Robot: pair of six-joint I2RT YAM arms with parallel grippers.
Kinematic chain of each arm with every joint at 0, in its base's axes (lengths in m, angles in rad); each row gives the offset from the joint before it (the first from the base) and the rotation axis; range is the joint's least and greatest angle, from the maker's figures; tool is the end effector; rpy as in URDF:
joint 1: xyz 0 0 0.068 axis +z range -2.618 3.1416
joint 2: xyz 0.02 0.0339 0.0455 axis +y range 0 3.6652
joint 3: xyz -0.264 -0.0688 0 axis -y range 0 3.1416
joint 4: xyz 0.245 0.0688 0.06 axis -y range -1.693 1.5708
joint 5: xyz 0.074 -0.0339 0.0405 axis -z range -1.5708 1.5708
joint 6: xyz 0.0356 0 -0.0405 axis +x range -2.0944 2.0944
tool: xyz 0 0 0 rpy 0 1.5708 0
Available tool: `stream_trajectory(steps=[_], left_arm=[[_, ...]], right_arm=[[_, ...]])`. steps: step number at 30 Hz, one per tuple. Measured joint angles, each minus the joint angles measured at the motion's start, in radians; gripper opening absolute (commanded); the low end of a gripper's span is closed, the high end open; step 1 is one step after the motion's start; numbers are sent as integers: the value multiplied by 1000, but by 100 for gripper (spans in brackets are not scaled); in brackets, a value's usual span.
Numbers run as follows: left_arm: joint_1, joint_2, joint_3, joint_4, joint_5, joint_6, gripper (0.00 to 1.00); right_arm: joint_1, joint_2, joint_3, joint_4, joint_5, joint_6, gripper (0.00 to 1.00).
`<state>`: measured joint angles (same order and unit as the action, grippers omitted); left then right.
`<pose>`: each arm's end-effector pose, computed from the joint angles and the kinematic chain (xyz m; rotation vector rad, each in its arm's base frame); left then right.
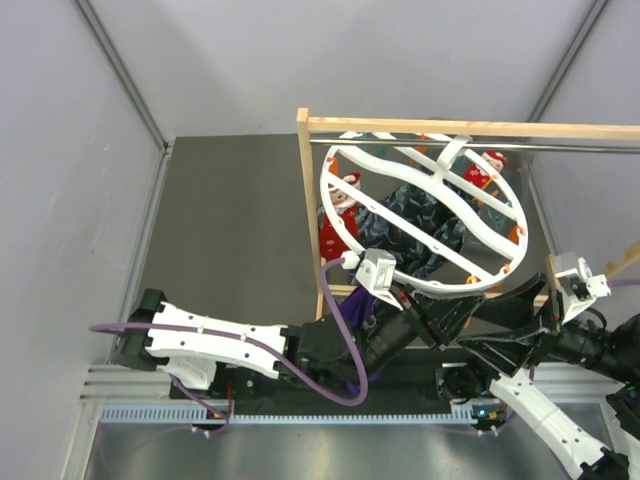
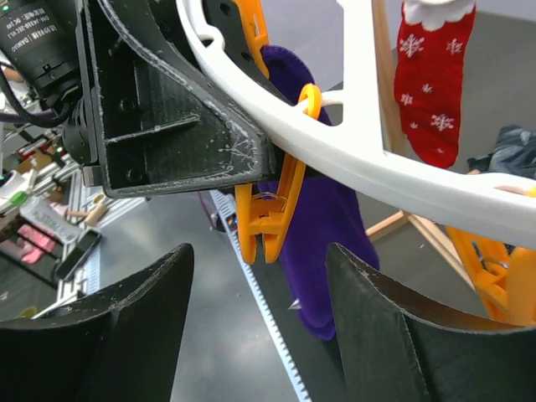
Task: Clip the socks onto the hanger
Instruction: Open the clamp at the hanger.
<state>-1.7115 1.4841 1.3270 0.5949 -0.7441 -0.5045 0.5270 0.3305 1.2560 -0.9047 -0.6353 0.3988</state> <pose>-0.0237 -0.3393 0.4399 0.0746 1.4010 -1.4740 -0.0345 0.0043 0.4331 -0.6388 1.5631 1.2008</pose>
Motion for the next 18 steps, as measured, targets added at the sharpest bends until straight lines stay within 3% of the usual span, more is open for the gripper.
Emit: stream_trajectory(steps=[11, 18], left_arm=[[0, 0, 26, -54, -27, -68, 0], [0, 0, 29, -64, -32, -88, 0]], right_arm=[[0, -25, 1, 51, 29, -4, 54], [0, -21, -19, 112, 21, 13, 44]])
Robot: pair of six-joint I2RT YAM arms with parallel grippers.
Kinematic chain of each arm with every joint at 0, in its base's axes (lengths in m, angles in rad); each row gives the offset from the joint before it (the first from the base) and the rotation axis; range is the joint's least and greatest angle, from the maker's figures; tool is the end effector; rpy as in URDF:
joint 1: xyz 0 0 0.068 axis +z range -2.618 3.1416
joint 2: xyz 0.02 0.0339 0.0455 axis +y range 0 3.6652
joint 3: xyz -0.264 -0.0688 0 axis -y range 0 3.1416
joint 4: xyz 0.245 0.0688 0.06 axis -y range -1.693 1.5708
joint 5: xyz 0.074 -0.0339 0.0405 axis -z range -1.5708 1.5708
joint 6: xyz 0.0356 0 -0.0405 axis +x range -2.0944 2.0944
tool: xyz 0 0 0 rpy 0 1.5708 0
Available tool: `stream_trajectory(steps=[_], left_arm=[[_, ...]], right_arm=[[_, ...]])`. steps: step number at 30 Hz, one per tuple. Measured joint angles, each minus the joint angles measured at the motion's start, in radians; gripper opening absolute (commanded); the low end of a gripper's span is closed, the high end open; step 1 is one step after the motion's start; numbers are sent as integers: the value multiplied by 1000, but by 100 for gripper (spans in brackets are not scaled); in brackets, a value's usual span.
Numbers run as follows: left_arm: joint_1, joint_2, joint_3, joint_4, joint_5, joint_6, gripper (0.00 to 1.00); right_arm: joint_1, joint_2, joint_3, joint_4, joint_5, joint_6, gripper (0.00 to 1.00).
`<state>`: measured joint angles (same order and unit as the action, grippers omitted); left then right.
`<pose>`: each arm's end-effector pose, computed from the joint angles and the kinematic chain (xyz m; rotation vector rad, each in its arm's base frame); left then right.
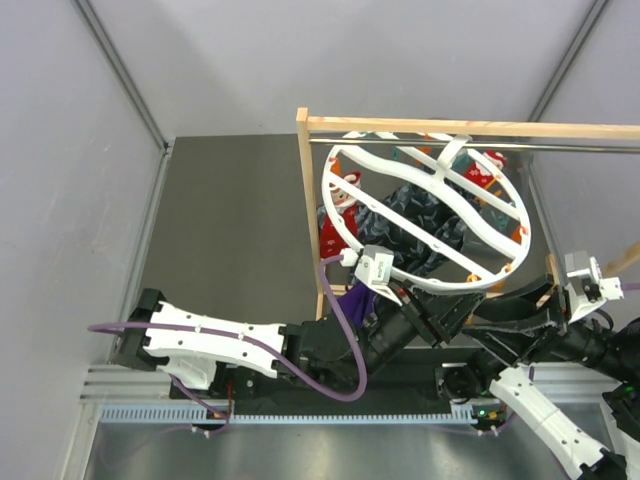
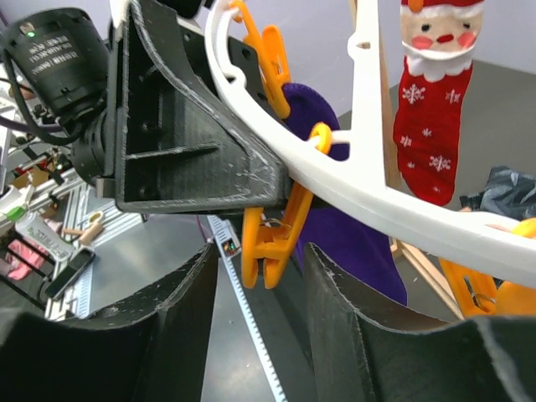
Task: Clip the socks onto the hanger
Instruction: Open the clamp at the hanger.
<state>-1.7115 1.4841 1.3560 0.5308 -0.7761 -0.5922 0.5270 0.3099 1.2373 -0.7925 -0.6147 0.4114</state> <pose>-0.0229 -0.3394 0.4437 0.0084 1.4484 -1.4977 -0.0365 0.0025 0.4399 -0.6241 1.4504 1.1884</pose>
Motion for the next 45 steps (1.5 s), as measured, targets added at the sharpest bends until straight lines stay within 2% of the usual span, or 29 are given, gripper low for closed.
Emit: stream_trajectory(steps=[6, 10, 11, 13, 14, 15, 16, 18, 23, 28, 30, 39, 45], left_arm=[[0, 2, 6, -4, 0, -8, 0], [0, 9, 12, -3, -4, -8, 0], [0, 9, 13, -3, -4, -9, 2], [0, 9, 14, -2, -8, -9, 18], [0, 9, 14, -2, -8, -9, 30], [0, 8, 14, -1, -10, -10, 47], [0, 8, 13, -1, -10, -11, 55], [-2, 1, -4, 2, -24, -27, 64], [-1, -22, -58, 6, -34, -53, 65], [-2, -37, -71, 13, -19, -56, 54], [-2, -40, -78, 27, -3, -53, 53], [1, -51, -122, 62, 94, -7, 63], [3, -51, -135, 95, 141, 19, 53]], right_arm=[[0, 1, -42, 23, -15, 16, 36], [0, 3, -47, 33, -19, 30, 16], [0, 3, -47, 34, -19, 37, 6], [0, 3, -47, 37, -16, 46, 1], [0, 3, -47, 38, -16, 54, 0], [0, 3, -47, 38, -16, 58, 0], [0, 3, -47, 37, -15, 62, 0], [0, 5, -47, 36, -19, 64, 0], [0, 6, -47, 8, -34, 70, 0], [0, 7, -47, 7, -39, 82, 0], [0, 8, -47, 6, -42, 86, 0], [0, 9, -46, 17, -56, 142, 0], [0, 9, -46, 29, -65, 180, 0]])
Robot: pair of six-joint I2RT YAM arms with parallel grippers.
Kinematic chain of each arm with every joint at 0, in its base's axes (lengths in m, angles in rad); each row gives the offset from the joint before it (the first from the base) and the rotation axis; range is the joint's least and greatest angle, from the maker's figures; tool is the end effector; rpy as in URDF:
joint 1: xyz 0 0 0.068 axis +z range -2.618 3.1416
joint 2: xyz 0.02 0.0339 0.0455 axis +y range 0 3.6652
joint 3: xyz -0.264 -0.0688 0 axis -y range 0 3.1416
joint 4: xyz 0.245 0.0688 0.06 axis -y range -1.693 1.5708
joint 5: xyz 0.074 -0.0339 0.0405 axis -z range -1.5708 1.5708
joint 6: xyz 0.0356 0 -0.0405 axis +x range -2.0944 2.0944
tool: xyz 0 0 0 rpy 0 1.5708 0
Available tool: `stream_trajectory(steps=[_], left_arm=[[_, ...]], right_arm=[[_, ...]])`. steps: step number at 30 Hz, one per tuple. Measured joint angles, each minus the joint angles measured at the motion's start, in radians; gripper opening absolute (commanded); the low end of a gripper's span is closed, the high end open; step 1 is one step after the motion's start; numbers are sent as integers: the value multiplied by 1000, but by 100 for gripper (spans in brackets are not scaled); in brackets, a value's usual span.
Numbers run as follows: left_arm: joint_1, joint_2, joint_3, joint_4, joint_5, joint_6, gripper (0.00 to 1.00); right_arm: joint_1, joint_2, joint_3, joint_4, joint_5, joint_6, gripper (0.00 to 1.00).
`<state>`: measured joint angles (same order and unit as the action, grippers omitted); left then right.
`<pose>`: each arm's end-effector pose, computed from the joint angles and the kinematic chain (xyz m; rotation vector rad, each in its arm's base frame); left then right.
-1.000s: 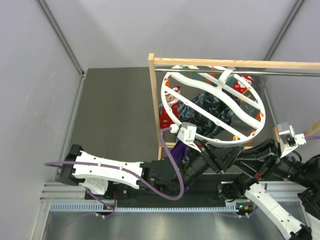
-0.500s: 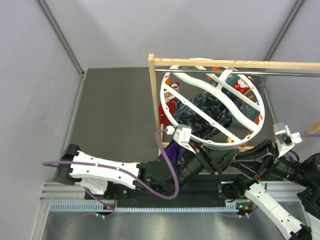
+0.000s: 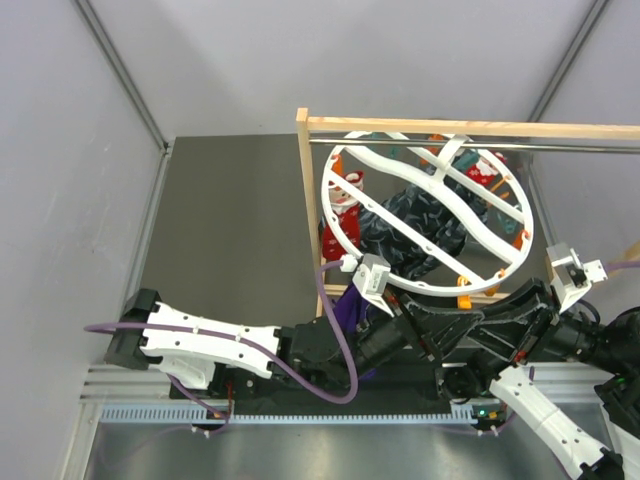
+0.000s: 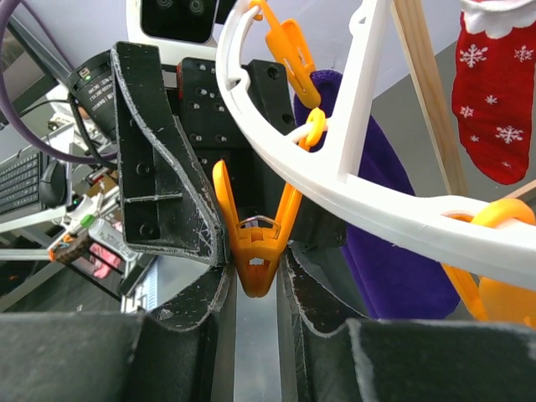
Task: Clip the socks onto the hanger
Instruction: Open the clamp at the hanger.
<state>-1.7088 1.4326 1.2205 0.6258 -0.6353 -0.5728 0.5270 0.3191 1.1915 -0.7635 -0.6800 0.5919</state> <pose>-0.0244 -0.3295 0.4233 0.1435 1.4073 -1.5854 -0.0268 0.0103 0.4336 -0.5564 1.5565 1.3712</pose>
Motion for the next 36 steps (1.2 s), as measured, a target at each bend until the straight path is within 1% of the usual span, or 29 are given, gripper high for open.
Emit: stream_trajectory(steps=[2, 4, 6, 7, 8, 10, 11, 16, 21, 23, 26, 27, 30, 31, 32, 33, 34, 36], left_arm=[[0, 0, 0, 5, 7, 6, 55], [0, 0, 0, 7, 10, 16, 60], [1, 0, 0, 8, 10, 26, 63], [1, 0, 0, 8, 9, 29, 68], [2, 0, 0, 7, 7, 32, 70], [2, 0, 0, 7, 4, 36, 70], [2, 0, 0, 7, 0, 38, 68], [2, 0, 0, 8, -13, 46, 66], [2, -2, 0, 12, -21, 53, 71], [2, -2, 0, 16, -21, 57, 71], [2, -2, 2, 19, -22, 65, 61], [2, -2, 2, 19, -22, 68, 52], [2, -2, 7, 21, -18, 66, 35], [0, -2, 9, 20, -18, 70, 19], [0, -1, 11, 17, -22, 76, 8], [0, -1, 14, 18, -17, 82, 0], [1, -1, 23, 16, -15, 91, 0], [2, -1, 42, 2, -12, 104, 0]], right_arm=[[0, 0, 0, 4, -3, 6, 0], [0, 0, 0, 6, -3, 8, 0], [0, 0, 0, 10, -4, 12, 0], [0, 0, 0, 11, -5, 13, 0], [0, 0, 0, 13, -6, 14, 0], [0, 0, 0, 15, -7, 14, 0], [0, 0, 0, 16, -7, 14, 0], [0, 0, 0, 16, -8, 14, 0], [0, 0, -6, 20, -11, 14, 0], [0, 0, -14, 23, -13, 14, 0], [0, -1, -21, 23, -14, 14, 0], [0, -1, -22, 24, -14, 14, 0], [0, -2, -26, 24, -11, 14, 0], [0, -2, -27, 24, -10, 14, 1], [0, -2, -27, 24, -8, 14, 5], [0, -2, -27, 30, -3, 11, 11], [0, -2, -26, 40, 0, 10, 30], [-1, -2, -24, 63, 7, 9, 55]])
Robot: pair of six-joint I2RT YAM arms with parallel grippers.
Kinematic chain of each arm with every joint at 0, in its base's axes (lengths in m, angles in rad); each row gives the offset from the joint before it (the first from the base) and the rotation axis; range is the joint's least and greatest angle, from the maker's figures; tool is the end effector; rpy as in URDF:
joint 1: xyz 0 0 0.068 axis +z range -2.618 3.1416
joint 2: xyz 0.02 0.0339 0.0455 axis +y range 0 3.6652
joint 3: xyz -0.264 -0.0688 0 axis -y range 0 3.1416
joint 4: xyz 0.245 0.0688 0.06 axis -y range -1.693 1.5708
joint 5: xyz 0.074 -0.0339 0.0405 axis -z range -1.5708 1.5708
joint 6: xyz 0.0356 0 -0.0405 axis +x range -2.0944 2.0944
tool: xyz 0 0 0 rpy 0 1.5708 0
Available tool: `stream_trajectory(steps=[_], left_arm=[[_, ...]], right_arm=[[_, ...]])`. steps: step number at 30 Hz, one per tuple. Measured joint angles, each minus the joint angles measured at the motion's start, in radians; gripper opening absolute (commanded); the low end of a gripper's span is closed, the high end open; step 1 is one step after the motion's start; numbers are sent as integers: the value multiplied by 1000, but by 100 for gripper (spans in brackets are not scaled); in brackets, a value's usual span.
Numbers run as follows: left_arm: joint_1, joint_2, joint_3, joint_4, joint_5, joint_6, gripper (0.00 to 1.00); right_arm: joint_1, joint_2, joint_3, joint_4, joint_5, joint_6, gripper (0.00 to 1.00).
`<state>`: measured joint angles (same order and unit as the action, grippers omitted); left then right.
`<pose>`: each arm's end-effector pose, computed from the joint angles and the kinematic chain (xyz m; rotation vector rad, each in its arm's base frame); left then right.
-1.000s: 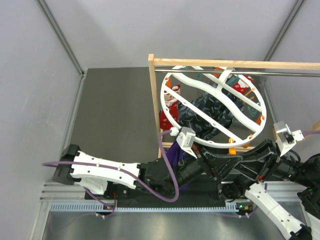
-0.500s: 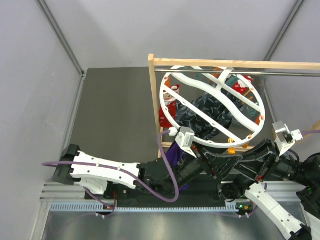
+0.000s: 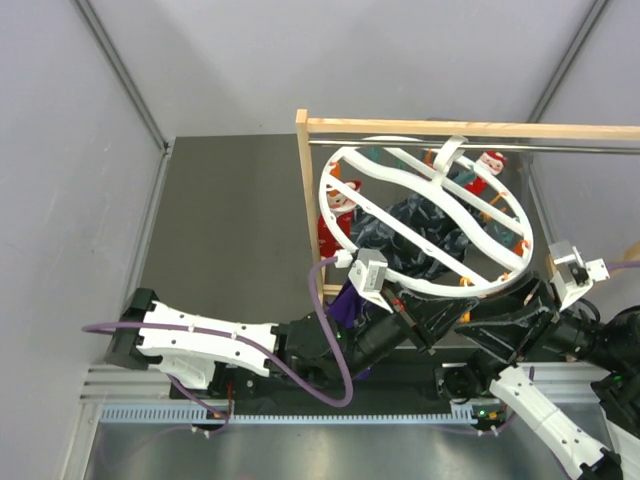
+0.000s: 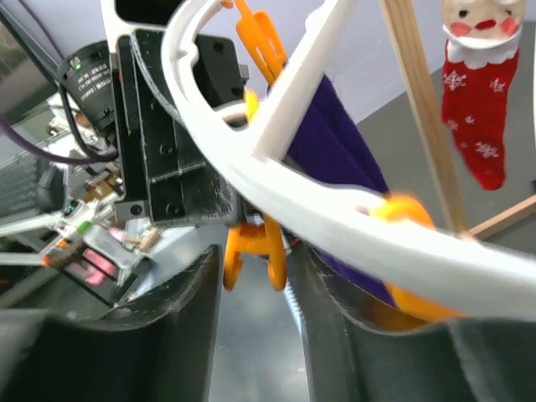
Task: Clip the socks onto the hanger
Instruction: Open the clamp at the hanger, then pick up the sock from the bin.
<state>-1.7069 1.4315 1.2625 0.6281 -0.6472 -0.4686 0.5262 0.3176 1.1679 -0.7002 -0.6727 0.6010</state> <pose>-0.0231 -0.3266 0.4383 0.1685 1.3511 -1.5214 -0.0229 0.0124 0.4349 -0.5515 1.5169 1.3706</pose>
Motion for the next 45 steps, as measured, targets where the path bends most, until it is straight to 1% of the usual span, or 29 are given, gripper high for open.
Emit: stream_trajectory(steps=[1, 2, 3, 4, 9, 11, 17, 21, 23, 30, 34, 38, 41, 42, 45], left_arm=[[0, 0, 11, -3, -1, 2, 0], [0, 0, 22, -9, -5, -2, 0], [0, 0, 32, -18, -14, -5, 0], [-1, 0, 41, -34, -24, -11, 0], [-2, 0, 62, -123, -68, -30, 0], [-2, 0, 65, -142, -80, -31, 0], [-2, 0, 65, -170, -99, -34, 0], [-2, -8, 65, -190, -104, -34, 0], [-2, -15, 63, -201, -106, -34, 0], [-3, -56, 25, -224, -101, -30, 0], [-3, -69, 15, -235, -103, -27, 0], [-3, -88, -6, -238, -106, -19, 0], [-3, -103, -21, -240, -116, -10, 0], [-3, -108, -26, -240, -121, -6, 0], [-4, -130, -42, -246, -132, 5, 0]], right_arm=[[0, -1, 4, -9, -1, -5, 72], [0, -1, 13, -31, 9, -17, 77], [0, -1, 22, -53, 22, -31, 80], [0, -1, 41, -89, 45, -49, 82], [0, -3, 164, -278, 225, -160, 82], [0, -13, 183, -334, 299, -191, 82], [0, -76, 162, -489, 594, -216, 79], [0, -105, 86, -561, 794, -192, 78], [0, -109, 34, -575, 867, -168, 78], [0, -87, -228, -554, 1020, -64, 78], [0, 3, -245, -526, 1106, 7, 77], [0, 98, -244, -436, 1162, 82, 75], [0, 137, -251, -363, 1214, 137, 65], [0, 141, -259, -341, 1236, 152, 60], [0, 146, -305, -266, 1328, 190, 51]])
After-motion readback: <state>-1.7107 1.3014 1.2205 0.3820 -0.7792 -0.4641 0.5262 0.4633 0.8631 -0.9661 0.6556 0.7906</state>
